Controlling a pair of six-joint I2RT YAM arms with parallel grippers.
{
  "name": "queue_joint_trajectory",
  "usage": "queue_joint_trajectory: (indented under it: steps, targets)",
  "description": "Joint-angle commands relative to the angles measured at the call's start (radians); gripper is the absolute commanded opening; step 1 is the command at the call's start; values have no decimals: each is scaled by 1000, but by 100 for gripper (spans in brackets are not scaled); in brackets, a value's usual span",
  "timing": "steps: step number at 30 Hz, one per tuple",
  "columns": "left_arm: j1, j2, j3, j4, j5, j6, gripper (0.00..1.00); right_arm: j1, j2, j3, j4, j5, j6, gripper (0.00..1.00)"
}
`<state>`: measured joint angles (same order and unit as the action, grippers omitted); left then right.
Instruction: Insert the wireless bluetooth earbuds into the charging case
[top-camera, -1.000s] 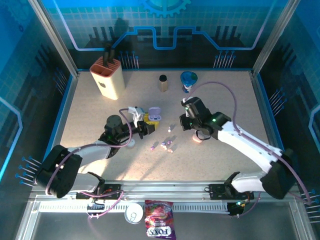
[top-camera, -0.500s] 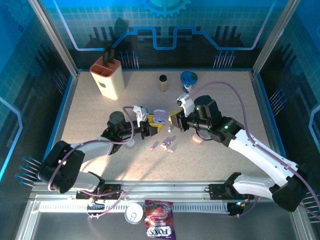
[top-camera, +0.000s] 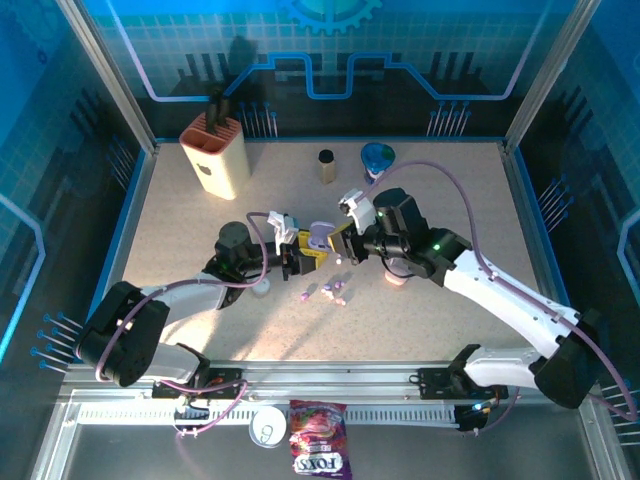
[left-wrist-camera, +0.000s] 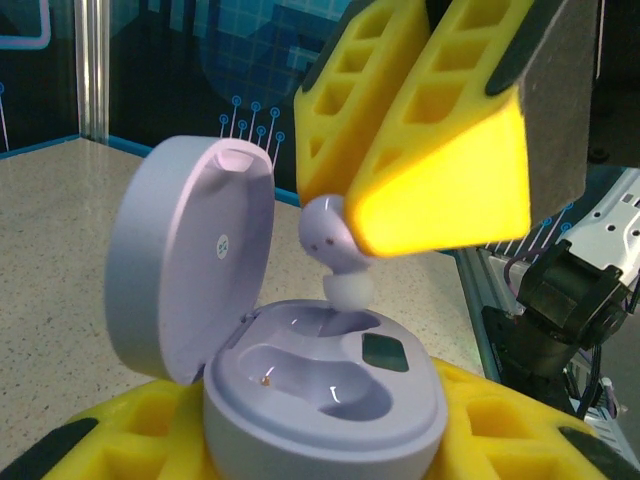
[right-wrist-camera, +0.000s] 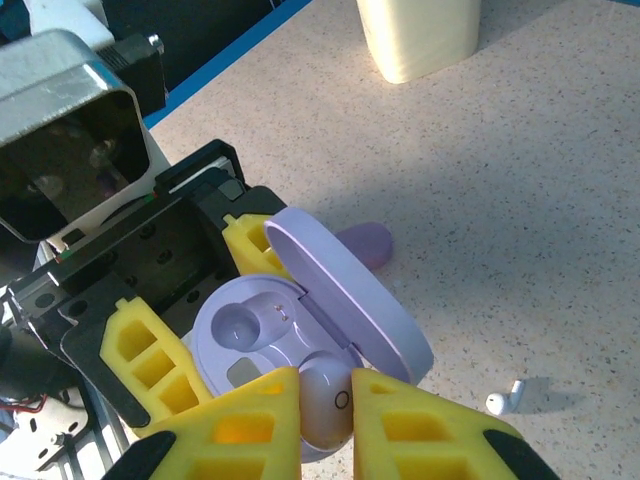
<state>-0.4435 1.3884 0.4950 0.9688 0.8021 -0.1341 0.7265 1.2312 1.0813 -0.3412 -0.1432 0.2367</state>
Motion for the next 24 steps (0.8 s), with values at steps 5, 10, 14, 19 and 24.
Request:
queue_joint_trajectory:
  steps: [5,10,14,19,24]
  targets:
    - [-6,-5,19,80,8,-39,29,12,27,29,-17,-40,-29,15]
    - [-6,-4,15,92,6,-48,29,13,40,30,-21,-51,-35,20]
    - [-6,-6,9,98,2,-48,29,15,27,34,0,-55,-32,39]
    - [11,-6,-10,106,-13,-40,29,14,-59,-21,76,13,-13,56]
    - [34,-16,-29,124,-21,-45,29,-16,-187,-169,237,30,71,60]
